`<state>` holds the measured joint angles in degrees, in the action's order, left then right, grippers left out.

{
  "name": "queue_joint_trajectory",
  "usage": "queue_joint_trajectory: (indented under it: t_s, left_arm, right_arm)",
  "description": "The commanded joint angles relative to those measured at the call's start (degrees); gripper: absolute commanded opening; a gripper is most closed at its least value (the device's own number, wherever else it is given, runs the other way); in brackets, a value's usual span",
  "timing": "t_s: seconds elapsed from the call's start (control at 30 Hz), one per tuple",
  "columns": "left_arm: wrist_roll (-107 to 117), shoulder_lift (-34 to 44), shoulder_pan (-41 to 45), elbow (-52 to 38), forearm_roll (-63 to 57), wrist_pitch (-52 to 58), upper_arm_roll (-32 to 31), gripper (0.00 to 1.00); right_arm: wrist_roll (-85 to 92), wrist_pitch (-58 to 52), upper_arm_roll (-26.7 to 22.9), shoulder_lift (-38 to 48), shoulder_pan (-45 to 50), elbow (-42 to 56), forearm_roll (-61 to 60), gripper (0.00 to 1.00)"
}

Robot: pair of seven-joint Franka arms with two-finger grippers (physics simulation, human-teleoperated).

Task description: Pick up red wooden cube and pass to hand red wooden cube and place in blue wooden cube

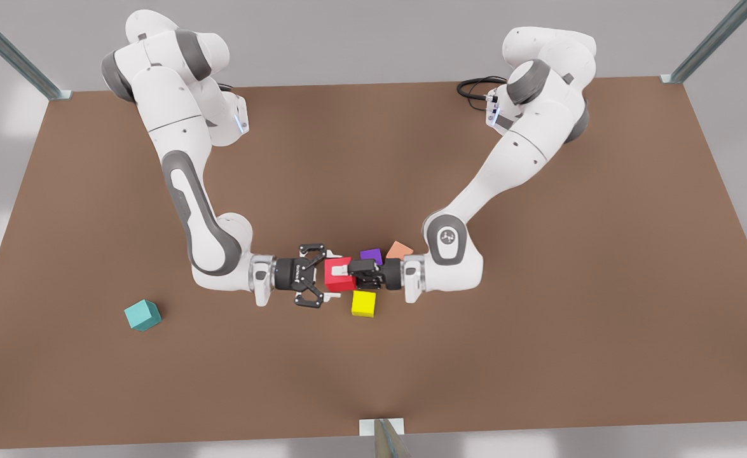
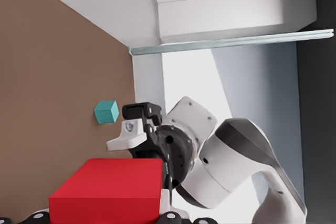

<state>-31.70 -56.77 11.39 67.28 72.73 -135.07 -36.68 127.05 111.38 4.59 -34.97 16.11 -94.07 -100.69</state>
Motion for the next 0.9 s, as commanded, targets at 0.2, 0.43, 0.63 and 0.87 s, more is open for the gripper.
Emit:
queue_joint_trajectory:
  t_s: [0.2, 0.43, 0.63, 0.87]
  left_arm:
    - [-0.64, -0.1, 0.21, -0.3, 0.57, -0.1, -0.05, 0.69]
    - [-0.64, -0.1, 0.21, -0.3, 0.57, -0.1, -0.05, 0.69]
    - [-0.82, -0.1, 0.04, -0.22, 0.49, 0.16, -0.05, 0.88]
    - [-0.73, -0.01, -0.58, -0.04, 0.49, 0.51, -0.05, 1.0]
  right_arm:
    - [-1.45, 0.33, 1.56, -1.15, 0.15, 1.52, -0.47, 1.0]
    - [-1.63, 0.42, 1.65, -1.42, -0.03, 1.43, -0.12, 0.53]
    - [-1.8, 0.33, 1.65, -1.42, -0.29, 1.43, 0.15, 0.55]
    - [-1.89, 0.25, 1.65, -1.33, -0.29, 1.35, 0.32, 0.57]
